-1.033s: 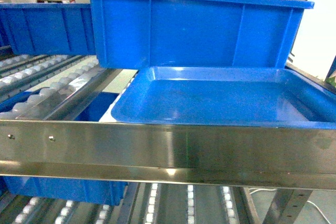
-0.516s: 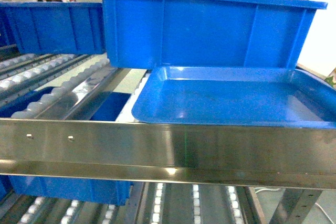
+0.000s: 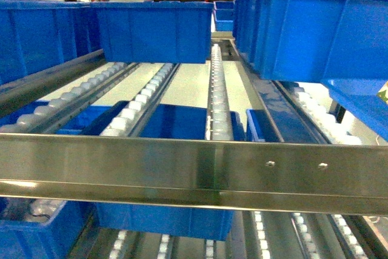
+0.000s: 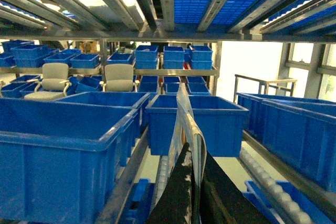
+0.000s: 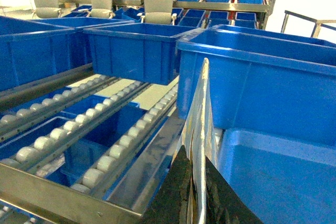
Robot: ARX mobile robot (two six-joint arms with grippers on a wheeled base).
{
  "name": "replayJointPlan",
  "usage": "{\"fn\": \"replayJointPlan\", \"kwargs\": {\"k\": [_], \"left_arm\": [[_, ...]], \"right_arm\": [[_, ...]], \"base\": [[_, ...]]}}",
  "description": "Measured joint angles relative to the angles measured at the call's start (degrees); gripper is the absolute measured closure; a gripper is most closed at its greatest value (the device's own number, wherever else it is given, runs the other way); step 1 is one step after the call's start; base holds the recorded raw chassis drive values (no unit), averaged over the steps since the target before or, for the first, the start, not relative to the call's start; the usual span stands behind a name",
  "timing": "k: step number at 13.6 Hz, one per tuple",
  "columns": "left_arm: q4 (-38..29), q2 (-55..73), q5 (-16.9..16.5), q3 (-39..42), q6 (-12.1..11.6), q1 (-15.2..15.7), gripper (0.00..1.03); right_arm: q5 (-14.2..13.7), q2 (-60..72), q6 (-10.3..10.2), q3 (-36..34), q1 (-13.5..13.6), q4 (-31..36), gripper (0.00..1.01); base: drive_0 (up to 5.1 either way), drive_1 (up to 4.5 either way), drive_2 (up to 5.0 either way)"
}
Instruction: Move flower gift bag to table near conveyor
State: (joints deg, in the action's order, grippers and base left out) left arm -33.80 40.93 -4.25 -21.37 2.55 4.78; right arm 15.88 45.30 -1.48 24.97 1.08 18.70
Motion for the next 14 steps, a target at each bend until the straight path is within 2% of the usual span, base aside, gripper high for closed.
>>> {"fn": "replayJointPlan", "kwargs": {"k": [14], "left_arm": [[-0.04, -0.02, 0.00, 0.00, 0.00, -0.02, 1.01]], "right_arm": [[0.02, 0.02, 0.00, 0.00, 0.00, -0.02, 0.98]], "base": [[-4.8, 1.42, 3.5]]}}
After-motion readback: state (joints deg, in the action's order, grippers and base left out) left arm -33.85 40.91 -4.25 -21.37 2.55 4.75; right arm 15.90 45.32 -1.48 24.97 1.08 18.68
